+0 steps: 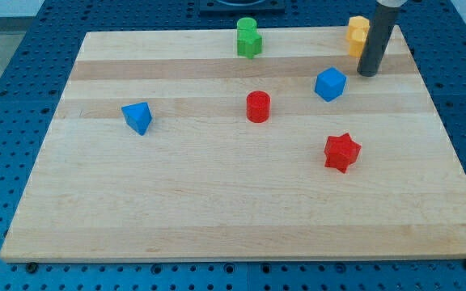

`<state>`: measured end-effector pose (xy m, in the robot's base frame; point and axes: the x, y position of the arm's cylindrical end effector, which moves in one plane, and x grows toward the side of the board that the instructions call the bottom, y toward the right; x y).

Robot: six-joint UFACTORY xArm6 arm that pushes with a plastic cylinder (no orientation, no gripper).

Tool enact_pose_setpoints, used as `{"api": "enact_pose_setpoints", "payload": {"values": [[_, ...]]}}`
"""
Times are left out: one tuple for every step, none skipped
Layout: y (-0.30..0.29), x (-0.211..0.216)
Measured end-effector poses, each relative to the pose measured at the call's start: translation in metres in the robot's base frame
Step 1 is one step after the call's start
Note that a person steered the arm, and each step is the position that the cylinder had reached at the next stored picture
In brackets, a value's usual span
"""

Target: Push the red circle down a bit

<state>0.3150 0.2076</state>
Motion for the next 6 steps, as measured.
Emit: {"api": "enact_pose_setpoints", "payload": {"values": [[0.000, 0.000], [0.014, 0.028], [0.017, 0.098], [-0.014, 0.120], [-0.076, 0.099], [-0.127, 0.069]]}}
